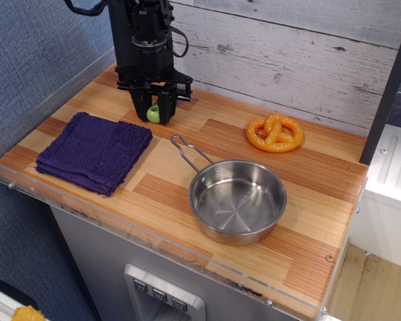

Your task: Take the green spatula and put it on the blue towel

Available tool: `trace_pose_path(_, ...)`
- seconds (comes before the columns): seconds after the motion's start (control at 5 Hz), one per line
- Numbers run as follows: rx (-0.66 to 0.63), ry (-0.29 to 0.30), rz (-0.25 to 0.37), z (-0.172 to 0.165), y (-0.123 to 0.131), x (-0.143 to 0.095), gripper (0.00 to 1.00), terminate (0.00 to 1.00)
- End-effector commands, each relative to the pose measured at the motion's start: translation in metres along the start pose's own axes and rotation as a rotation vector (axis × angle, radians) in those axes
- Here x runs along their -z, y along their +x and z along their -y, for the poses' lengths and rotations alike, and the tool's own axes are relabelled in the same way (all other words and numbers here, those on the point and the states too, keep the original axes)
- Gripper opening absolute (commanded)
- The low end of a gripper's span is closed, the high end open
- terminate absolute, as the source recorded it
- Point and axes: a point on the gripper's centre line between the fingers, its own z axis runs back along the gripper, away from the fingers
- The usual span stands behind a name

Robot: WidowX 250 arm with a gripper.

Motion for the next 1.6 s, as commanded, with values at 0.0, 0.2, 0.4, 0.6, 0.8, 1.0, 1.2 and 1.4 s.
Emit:
trace_pose_path(0.0, -0.054, -0.054, 0.134, -0.007, -0.008, -0.086, 0.0, 0.0)
trace_pose_path(0.2, -0.086, -0.066, 0.19, -0.012, -0.019, -0.128, 0.0, 0.0)
trace_pose_path(0.4, -0.1, -0.077, 0.221, -0.015, -0.037, -0.158, 0.0, 0.0)
trace_pose_path(0.6, -0.094, -0.097, 0.22, -0.021, -0.063, -0.161, 0.0, 0.0)
trace_pose_path(0.8, -0.07, -0.084, 0.221, -0.031, -0.096, -0.155, 0.0, 0.0)
trace_pose_path(1.0, -0.042, -0.066, 0.199, -0.044, -0.113, -0.14, 0.0, 0.0)
trace_pose_path(1.2, -0.051, -0.048, 0.172, -0.065, -0.113, -0.117, 0.0, 0.0)
trace_pose_path(1.4, -0.065, -0.041, 0.11, -0.075, -0.103, -0.092, 0.0, 0.0)
